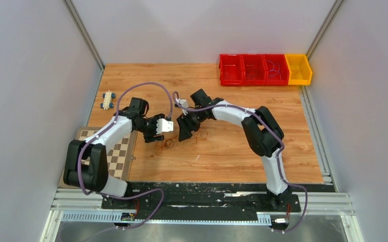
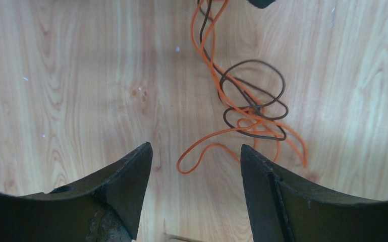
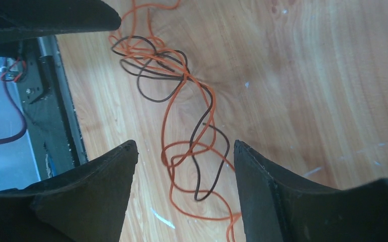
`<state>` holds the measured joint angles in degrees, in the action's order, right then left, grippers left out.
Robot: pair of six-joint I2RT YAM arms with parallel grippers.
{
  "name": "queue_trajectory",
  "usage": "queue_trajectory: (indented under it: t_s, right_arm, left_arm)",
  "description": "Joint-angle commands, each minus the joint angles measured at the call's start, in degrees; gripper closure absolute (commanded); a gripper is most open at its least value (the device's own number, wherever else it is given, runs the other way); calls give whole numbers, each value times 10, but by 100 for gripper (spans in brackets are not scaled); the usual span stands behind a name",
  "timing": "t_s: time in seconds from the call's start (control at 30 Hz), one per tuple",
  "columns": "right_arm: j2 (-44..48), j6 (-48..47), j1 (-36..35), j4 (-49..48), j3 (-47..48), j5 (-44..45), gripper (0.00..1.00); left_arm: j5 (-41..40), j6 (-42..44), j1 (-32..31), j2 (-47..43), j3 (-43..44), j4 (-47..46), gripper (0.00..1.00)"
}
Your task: Untangle the cables
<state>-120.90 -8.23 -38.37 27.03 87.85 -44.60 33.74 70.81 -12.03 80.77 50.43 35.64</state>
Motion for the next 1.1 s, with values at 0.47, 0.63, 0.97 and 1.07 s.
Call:
queue_trajectory:
  t_s: [0.47, 0.63, 0.97, 1.07]
  right_arm:
    - [9, 47, 10, -16, -21, 193, 88]
    - [65, 7, 56, -4, -79, 246, 96]
    - [120, -95, 140, 38, -161, 370, 100]
    - [128, -125, 167, 46, -175, 386, 98]
  left_arm:
    - [12, -193, 5, -98, 30, -45, 100]
    - [-78, -389, 19, -223, 38, -124, 100]
    - [-220, -635, 36, -248, 247, -187, 100]
    - [-220, -653, 41, -229, 319, -178, 100]
